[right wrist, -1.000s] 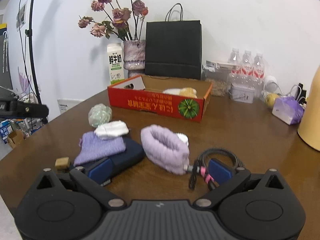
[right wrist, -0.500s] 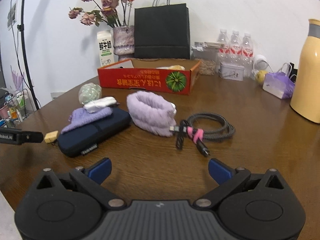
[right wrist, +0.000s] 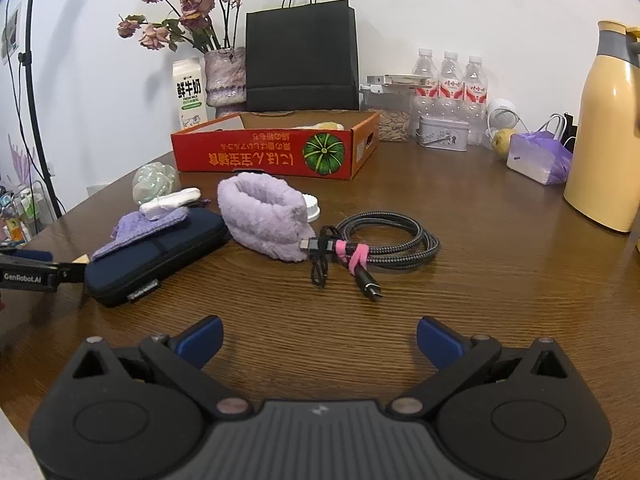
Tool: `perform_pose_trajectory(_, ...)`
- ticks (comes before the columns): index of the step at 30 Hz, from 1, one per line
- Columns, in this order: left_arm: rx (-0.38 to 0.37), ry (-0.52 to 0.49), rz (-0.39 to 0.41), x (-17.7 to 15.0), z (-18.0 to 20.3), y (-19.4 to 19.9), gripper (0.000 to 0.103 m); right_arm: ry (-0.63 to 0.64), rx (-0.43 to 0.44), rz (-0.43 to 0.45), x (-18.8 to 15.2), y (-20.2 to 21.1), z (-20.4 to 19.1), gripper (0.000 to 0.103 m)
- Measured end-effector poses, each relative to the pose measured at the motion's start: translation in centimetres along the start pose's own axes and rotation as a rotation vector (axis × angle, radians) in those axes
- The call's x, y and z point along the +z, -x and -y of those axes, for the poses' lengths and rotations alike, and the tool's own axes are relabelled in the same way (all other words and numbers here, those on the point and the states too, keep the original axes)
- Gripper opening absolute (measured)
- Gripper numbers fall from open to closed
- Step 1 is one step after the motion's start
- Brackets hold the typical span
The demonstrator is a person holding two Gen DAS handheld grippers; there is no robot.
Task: Organize objects
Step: 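Move the left tool to the yellow soap bar and grasp it, then grasp the black-and-pink cable with the right tool while the left tool holds the soap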
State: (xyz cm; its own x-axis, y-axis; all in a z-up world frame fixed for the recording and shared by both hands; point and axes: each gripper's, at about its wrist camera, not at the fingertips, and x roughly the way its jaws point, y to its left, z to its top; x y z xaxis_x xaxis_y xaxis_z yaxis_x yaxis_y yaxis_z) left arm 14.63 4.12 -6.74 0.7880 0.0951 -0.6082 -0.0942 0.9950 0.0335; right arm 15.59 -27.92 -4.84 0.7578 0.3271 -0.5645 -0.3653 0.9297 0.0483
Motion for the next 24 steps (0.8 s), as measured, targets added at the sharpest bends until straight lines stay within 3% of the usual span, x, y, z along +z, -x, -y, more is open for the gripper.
perform_pose_trajectory(3,-0.031,0.001,0.009,0.1,0.2,0.1,0.056,0.009,-0.010,-0.008,0.0,-0.3,0.3,0.103)
perform_pose_trajectory(5,-0.043,0.000,0.012,0.1,0.4,0.3,0.029,0.016,-0.016,-0.013,0.1,-0.5,0.6,0.103)
perform_pose_trajectory(7,-0.040,0.006,0.008,0.1,0.5,0.6,0.023,0.025,-0.018,-0.016,0.3,-0.7,0.8,0.103)
perform_pose_trajectory(17,-0.007,0.021,-0.002,0.2,0.9,0.7,0.021,0.131,-0.046,-0.043,2.9,-2.4,3.6,0.103)
perform_pose_trajectory(24,0.028,0.054,-0.016,0.4,1.3,0.7,0.021,0.206,0.034,-0.097,4.8,-5.7,5.7,0.103)
